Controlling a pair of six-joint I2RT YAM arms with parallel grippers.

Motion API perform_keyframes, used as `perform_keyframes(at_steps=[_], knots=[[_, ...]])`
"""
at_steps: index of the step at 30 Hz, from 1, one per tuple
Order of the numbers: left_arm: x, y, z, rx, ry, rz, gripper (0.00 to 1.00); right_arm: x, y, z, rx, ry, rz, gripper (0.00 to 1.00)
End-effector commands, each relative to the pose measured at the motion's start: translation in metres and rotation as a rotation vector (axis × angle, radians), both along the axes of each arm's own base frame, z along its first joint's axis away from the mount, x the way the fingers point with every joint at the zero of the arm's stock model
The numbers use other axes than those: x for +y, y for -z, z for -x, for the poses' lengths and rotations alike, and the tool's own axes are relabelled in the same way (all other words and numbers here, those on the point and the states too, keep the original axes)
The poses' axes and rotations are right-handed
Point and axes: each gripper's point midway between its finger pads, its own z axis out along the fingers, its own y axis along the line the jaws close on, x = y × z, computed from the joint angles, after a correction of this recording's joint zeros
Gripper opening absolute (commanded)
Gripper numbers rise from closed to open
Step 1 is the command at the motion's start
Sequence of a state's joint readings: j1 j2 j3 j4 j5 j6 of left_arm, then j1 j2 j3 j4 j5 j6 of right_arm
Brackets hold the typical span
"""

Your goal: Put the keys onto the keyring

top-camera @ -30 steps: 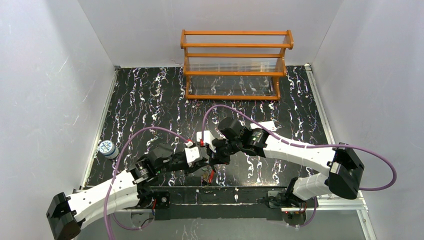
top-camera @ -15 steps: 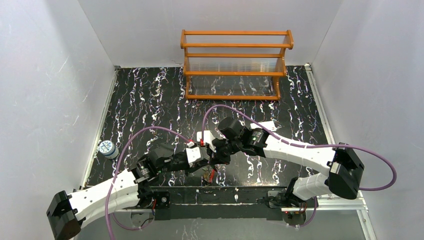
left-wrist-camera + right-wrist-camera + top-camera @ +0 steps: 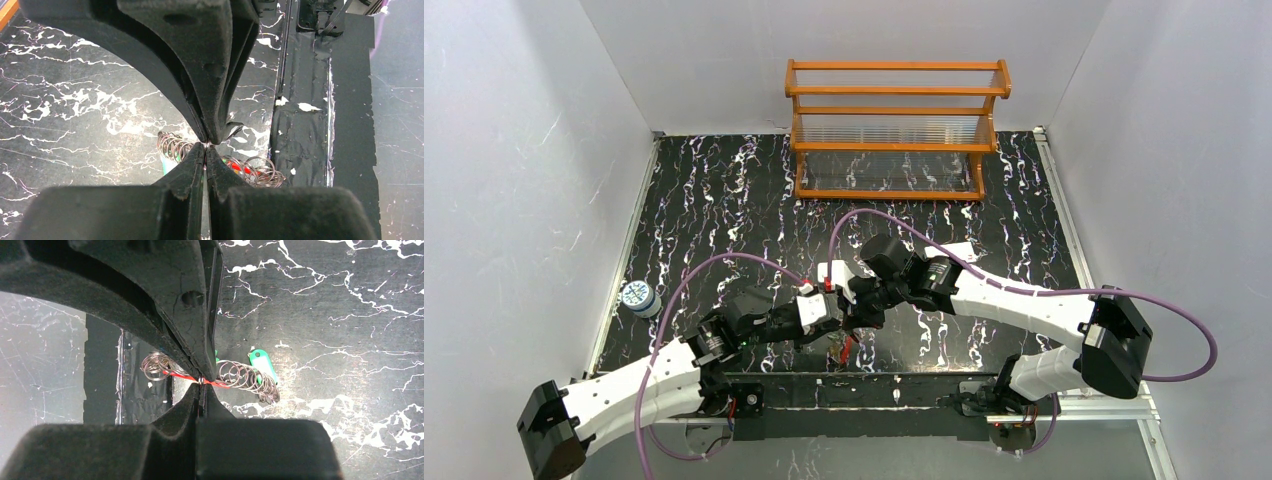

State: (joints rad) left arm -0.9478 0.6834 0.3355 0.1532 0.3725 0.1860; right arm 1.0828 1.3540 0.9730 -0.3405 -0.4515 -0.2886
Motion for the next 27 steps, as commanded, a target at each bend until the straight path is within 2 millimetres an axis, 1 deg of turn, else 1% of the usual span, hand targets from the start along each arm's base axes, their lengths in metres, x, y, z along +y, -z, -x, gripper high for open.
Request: perform_keyframes(at_steps=[1, 2, 4, 5, 8, 9, 10, 12, 16, 19, 23, 25, 27], knots=[[0.001, -0.007, -0.002, -0.017, -0.016, 0.023, 0.0, 0.017, -0.037, -0.006, -0.048, -0.002, -0.114, 0.01], [0.001, -0.008, -0.002, -0.019, -0.02, 0.032, 0.0, 0.017, -0.038, -0.007, -0.05, 0.007, -0.116, 0.09], [0.002, -0.014, -0.004, -0.03, -0.041, 0.067, 0.0, 0.018, -0.04, -0.01, -0.057, 0.025, -0.129, 0.33], [0.002, -0.017, -0.005, -0.035, -0.054, 0.088, 0.0, 0.018, -0.042, -0.012, -0.055, 0.035, -0.14, 0.43], [0.004, -0.027, -0.008, -0.057, -0.084, 0.157, 0.0, 0.017, -0.059, -0.019, -0.046, 0.062, -0.212, 0.63], [0.005, -0.03, -0.008, -0.065, -0.091, 0.182, 0.0, 0.016, -0.066, -0.022, -0.041, 0.071, -0.243, 0.69], [0.006, -0.033, -0.008, -0.073, -0.095, 0.204, 0.0, 0.015, -0.072, -0.024, -0.035, 0.076, -0.272, 0.72], [0.007, -0.039, -0.008, -0.088, -0.106, 0.251, 0.0, 0.01, -0.087, -0.025, -0.021, 0.069, -0.342, 0.75], [0.011, -0.054, -0.005, -0.138, -0.104, 0.367, 0.0, -0.001, -0.109, -0.025, -0.005, 0.048, -0.46, 0.75], [0.013, -0.065, -0.002, -0.178, -0.098, 0.434, 0.0, -0.006, -0.112, -0.018, 0.024, 0.002, -0.487, 0.71], [0.017, -0.078, 0.002, -0.217, -0.085, 0.501, 0.0, -0.007, -0.108, -0.007, 0.068, -0.062, -0.485, 0.66], [0.016, -0.084, 0.007, -0.229, -0.061, 0.528, 0.0, -0.006, -0.106, -0.003, 0.083, -0.091, -0.487, 0.65], [0.015, -0.086, 0.011, -0.233, -0.036, 0.537, 0.0, -0.005, -0.105, -0.001, 0.091, -0.111, -0.488, 0.63]])
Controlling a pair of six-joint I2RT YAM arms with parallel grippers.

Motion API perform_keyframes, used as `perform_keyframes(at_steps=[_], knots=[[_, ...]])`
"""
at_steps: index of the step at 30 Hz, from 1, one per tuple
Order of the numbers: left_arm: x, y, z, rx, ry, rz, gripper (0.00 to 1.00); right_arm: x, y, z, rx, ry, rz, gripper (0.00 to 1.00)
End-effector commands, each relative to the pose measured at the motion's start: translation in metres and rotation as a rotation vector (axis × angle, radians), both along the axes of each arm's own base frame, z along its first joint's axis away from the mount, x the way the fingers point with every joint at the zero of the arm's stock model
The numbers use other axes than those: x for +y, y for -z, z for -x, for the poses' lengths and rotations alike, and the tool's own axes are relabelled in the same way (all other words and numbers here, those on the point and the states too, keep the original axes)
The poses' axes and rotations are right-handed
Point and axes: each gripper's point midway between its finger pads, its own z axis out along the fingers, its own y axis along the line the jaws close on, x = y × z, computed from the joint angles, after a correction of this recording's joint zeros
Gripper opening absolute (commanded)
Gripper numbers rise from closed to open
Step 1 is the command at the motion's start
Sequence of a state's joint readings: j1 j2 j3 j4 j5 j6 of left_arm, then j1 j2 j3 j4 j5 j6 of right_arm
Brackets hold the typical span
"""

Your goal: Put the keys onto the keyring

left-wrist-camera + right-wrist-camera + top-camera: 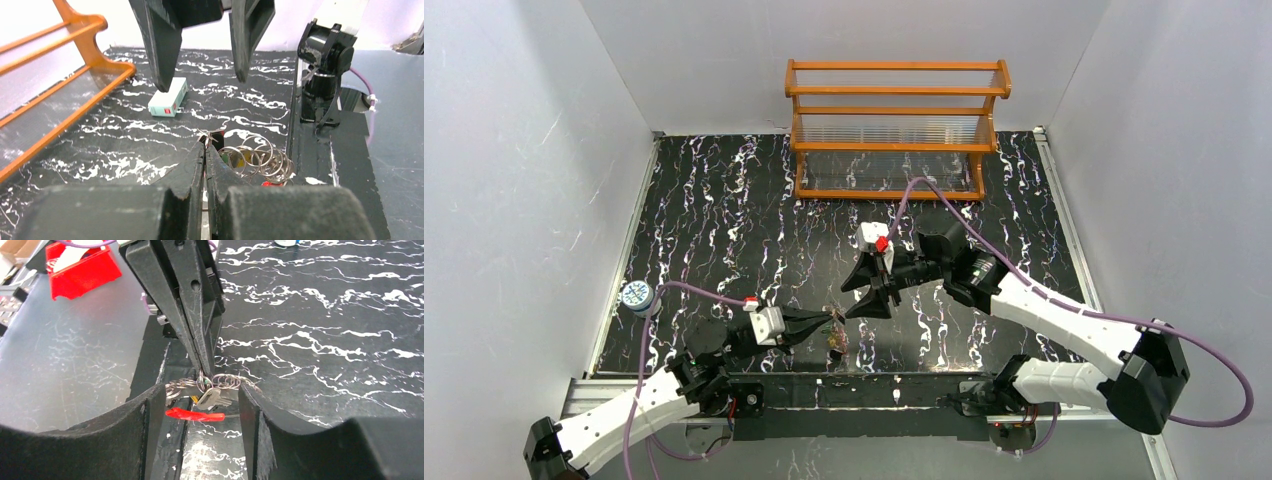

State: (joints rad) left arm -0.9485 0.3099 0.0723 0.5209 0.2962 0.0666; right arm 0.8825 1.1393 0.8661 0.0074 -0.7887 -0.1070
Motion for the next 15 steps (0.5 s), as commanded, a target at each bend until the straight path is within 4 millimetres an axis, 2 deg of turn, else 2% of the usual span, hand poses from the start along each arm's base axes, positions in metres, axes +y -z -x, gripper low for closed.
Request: perform_keyframes(at_steps=[1, 3, 9, 15], knots=[[-0.001, -0.033, 0.011, -0.08, 0.052, 0.11, 0.0, 0.002, -0.004, 0.014, 0.008, -0.108, -0.05, 0.61], [-0.003, -0.032, 0.013, -0.077, 0.071, 0.101, 0.0, 0.003, -0.004, 0.014, 0.005, -0.116, -0.054, 0.57], [-0.01, -0.027, 0.016, -0.058, 0.109, 0.068, 0.0, 0.008, 0.002, 0.01, 0.008, -0.12, -0.048, 0.55], [-0.012, -0.028, 0.017, -0.061, 0.121, 0.066, 0.0, 0.009, 0.016, 0.012, 0.035, -0.141, -0.019, 0.46]])
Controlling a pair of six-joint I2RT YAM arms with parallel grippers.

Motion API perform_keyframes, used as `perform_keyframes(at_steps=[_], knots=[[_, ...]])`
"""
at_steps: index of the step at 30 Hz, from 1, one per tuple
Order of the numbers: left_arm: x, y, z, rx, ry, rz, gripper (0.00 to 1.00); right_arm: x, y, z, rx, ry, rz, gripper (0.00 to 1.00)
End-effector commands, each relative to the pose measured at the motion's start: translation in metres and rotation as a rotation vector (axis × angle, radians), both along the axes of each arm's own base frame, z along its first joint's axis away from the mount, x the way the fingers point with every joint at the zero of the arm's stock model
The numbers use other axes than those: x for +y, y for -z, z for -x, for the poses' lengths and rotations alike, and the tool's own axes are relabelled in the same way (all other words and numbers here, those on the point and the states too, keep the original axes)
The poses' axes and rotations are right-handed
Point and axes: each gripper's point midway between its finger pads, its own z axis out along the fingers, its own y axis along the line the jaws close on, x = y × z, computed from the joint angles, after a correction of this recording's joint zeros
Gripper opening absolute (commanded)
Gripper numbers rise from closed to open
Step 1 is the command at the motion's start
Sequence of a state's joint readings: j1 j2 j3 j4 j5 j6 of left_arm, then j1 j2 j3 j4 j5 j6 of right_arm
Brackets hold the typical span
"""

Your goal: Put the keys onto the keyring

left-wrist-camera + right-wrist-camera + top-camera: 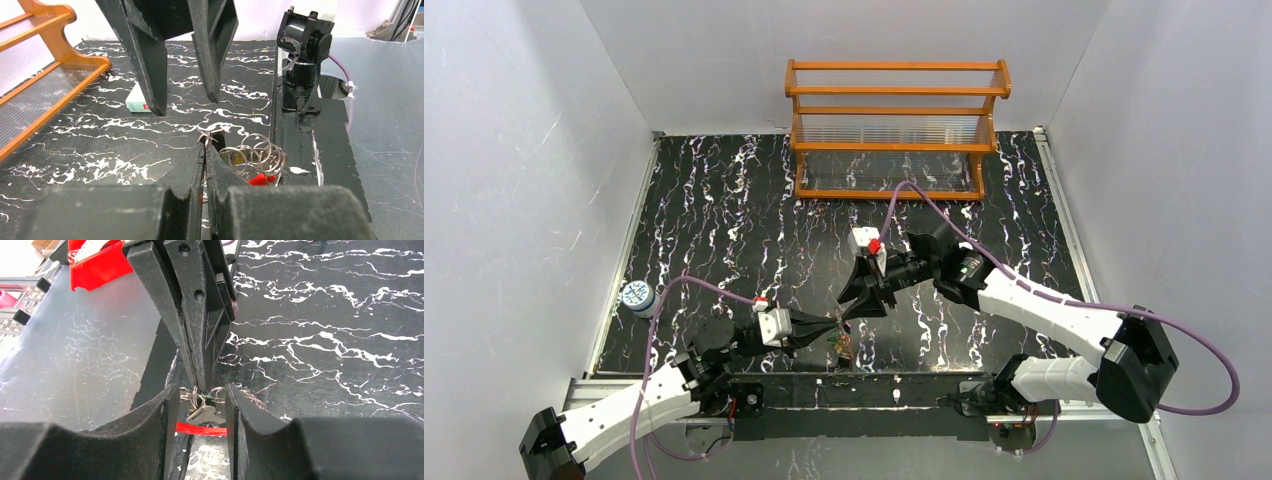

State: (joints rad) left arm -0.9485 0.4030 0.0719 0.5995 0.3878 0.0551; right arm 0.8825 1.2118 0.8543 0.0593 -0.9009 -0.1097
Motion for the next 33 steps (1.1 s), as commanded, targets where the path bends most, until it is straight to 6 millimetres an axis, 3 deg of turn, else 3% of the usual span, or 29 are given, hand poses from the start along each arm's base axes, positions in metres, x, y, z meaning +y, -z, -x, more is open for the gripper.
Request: perform_keyframes(at_steps=[1, 6, 16, 33], knots=[[-0.002, -0.033, 0.006, -0.067, 0.031, 0.087, 0.0, 0.002, 0.006, 0.001, -0.008, -0.033, -0.011, 0.45], [-0.002, -0.035, 0.007, -0.071, 0.038, 0.092, 0.0, 0.002, 0.019, -0.001, 0.009, -0.024, 0.017, 0.43], [0.0, -0.034, 0.005, -0.069, 0.023, 0.093, 0.0, -0.003, 0.017, 0.002, 0.014, -0.018, 0.029, 0.01], [0.004, -0.041, 0.002, -0.087, -0.006, 0.117, 0.0, -0.013, 0.03, -0.001, -0.004, 0.042, 0.067, 0.01]])
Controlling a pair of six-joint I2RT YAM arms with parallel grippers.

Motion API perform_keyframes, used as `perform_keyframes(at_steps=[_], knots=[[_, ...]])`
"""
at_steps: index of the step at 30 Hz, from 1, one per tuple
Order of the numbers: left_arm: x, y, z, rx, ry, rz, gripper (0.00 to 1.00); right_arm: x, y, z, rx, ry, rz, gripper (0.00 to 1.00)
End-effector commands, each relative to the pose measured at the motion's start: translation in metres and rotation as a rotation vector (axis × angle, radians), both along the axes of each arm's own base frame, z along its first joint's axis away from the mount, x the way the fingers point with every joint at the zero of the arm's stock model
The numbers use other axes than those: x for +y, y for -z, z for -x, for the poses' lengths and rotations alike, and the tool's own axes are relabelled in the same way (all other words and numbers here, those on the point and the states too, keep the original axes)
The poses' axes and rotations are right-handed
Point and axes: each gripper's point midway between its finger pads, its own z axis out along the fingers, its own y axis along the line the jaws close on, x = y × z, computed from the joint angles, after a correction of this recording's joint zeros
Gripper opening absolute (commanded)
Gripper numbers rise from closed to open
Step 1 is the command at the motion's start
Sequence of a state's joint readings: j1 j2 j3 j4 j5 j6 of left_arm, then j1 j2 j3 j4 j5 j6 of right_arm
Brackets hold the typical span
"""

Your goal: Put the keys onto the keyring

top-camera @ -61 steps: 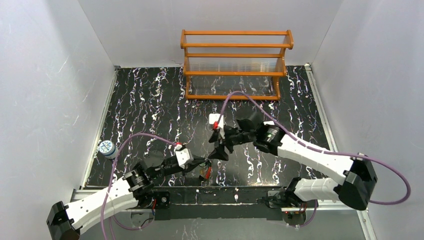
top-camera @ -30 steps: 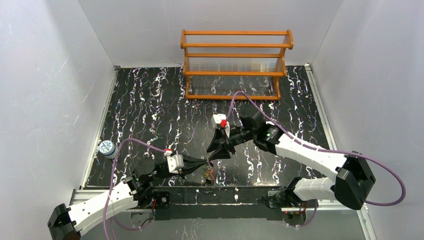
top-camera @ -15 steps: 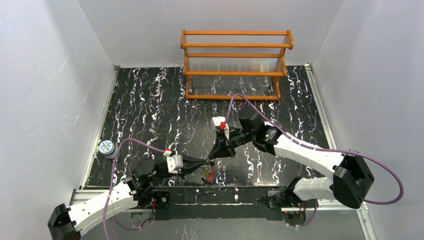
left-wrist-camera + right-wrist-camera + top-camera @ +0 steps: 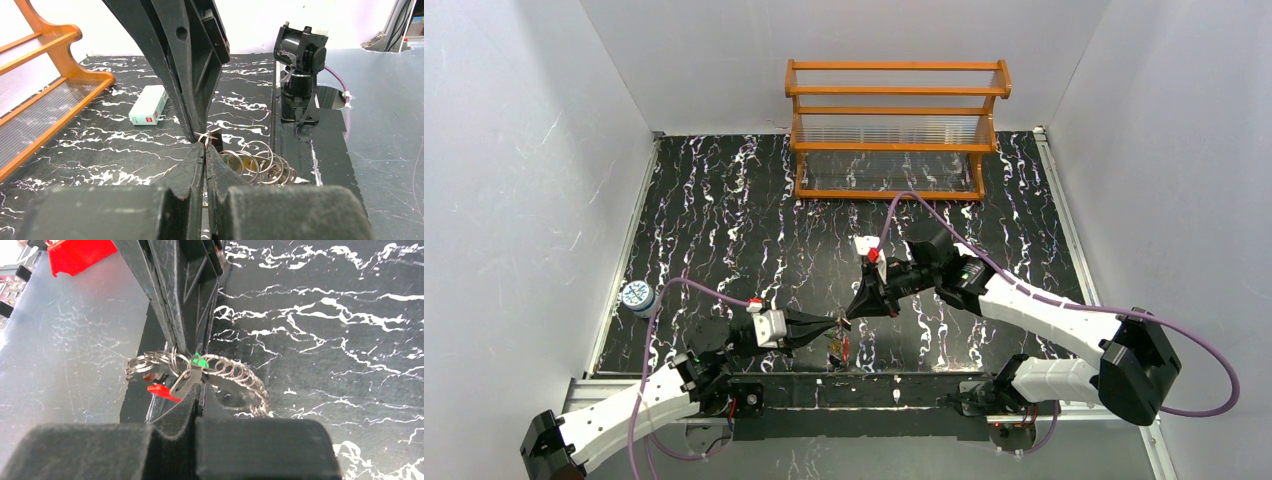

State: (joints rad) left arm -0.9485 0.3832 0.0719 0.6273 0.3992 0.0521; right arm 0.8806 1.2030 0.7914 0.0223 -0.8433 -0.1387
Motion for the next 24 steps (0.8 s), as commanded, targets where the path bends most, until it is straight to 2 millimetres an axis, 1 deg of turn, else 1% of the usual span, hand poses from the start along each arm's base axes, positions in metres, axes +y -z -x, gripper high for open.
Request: perform_keyframes(at_steps=[1, 4, 9, 12, 15, 18, 24], knots=[[0.003, -0.03, -0.001, -0.061, -0.018, 0.08, 0.0, -0.003, -0.002, 0.002, -0.016, -0.009, -0.01, 0.01], [0.003, -0.029, -0.001, -0.059, -0.019, 0.076, 0.0, -0.003, -0.008, 0.003, -0.022, -0.016, -0.019, 0.02], [0.003, -0.027, -0.002, -0.055, -0.022, 0.069, 0.0, -0.006, -0.019, 0.002, -0.051, -0.002, -0.044, 0.31], [0.003, -0.027, -0.003, -0.057, -0.025, 0.066, 0.0, -0.008, -0.022, 0.006, -0.052, -0.01, -0.054, 0.44], [0.002, -0.027, -0.003, -0.059, -0.025, 0.064, 0.0, -0.006, -0.02, 0.008, -0.028, -0.022, -0.047, 0.53], [0.002, -0.027, -0.003, -0.059, -0.024, 0.062, 0.0, -0.004, -0.016, 0.009, -0.004, -0.031, -0.034, 0.56], [0.002, -0.026, -0.003, -0.055, -0.023, 0.06, 0.0, 0.003, -0.008, 0.007, 0.007, -0.005, 0.0, 0.59]])
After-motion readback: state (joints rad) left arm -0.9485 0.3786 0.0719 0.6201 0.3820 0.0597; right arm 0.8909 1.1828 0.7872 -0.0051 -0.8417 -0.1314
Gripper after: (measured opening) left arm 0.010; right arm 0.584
